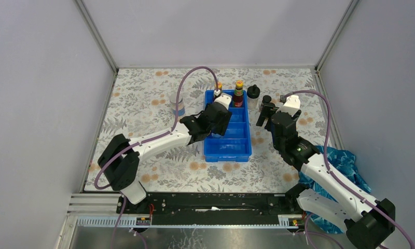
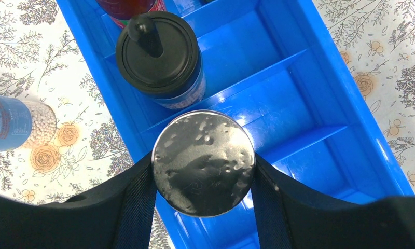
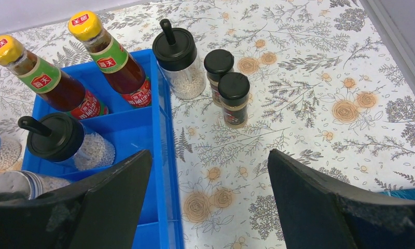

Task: Organize the condiment bottles
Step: Place the bottle in the storage box.

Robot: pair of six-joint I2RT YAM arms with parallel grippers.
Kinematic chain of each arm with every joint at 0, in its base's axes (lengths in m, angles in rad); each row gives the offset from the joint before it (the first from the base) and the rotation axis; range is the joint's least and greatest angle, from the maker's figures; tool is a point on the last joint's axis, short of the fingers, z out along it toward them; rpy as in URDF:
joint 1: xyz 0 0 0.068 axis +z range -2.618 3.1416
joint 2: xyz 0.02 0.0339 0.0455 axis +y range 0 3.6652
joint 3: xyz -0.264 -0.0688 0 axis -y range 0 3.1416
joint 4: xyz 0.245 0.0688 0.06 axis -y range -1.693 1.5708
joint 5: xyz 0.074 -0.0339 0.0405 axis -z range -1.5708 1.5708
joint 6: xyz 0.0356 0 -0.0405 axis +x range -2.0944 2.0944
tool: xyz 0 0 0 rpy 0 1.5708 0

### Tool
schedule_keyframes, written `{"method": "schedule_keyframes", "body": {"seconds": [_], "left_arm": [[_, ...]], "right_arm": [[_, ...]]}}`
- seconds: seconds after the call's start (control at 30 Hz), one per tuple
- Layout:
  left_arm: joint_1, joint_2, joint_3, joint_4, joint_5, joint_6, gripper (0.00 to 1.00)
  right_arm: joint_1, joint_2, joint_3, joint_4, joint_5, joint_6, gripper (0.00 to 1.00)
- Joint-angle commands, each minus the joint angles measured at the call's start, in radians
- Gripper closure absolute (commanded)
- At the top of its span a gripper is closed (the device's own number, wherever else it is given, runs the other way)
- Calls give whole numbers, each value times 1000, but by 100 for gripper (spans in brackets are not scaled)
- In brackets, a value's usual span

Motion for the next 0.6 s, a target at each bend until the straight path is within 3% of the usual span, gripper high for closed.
{"method": "schedule_keyframes", "body": {"seconds": [0.0, 0.37, 0.57], "left_arm": [[7, 6, 33, 55, -23, -9, 76], [7, 1, 28, 51, -35, -12, 27], [7, 1, 34, 45, -37, -16, 15]], "right_arm": [[-11, -1, 8, 42, -2, -13, 10], [-13, 5, 7, 44, -11, -9, 10], [-13, 1, 4, 40, -10, -8, 10]]}}
